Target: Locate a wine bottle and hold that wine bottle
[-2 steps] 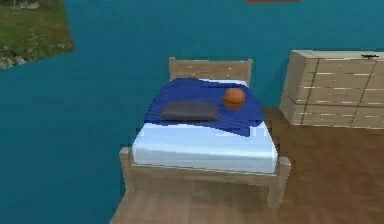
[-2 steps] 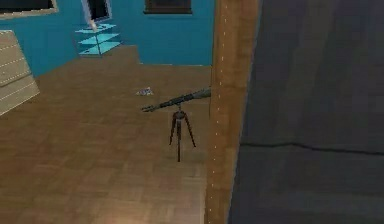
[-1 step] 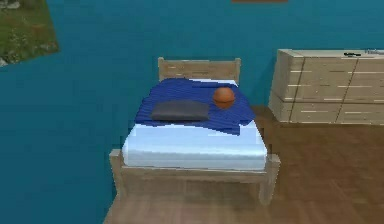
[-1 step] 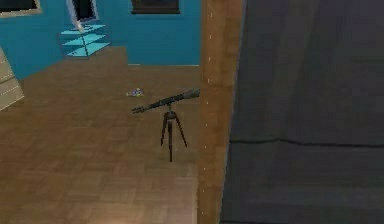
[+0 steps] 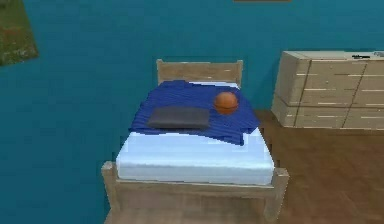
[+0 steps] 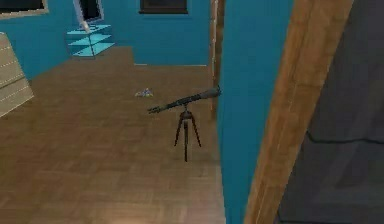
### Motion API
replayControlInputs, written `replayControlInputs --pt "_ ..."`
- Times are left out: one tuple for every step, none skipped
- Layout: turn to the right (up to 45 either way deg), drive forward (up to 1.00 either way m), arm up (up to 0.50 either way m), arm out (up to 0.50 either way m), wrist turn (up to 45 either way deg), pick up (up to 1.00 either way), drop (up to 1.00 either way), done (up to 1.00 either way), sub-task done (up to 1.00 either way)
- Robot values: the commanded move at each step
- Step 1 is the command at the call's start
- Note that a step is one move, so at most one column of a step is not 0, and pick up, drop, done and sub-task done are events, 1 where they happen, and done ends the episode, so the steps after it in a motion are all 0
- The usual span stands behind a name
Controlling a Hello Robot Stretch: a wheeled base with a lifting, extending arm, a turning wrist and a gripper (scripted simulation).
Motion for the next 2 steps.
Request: replayControlInputs --pt "45.0 0.00 0.00 0.00 0.0 0.00 0.00 0.00 0.00" --pt "12.0 0.00 0.00 0.00 0.0 0.00 0.00 0.00 0.00"
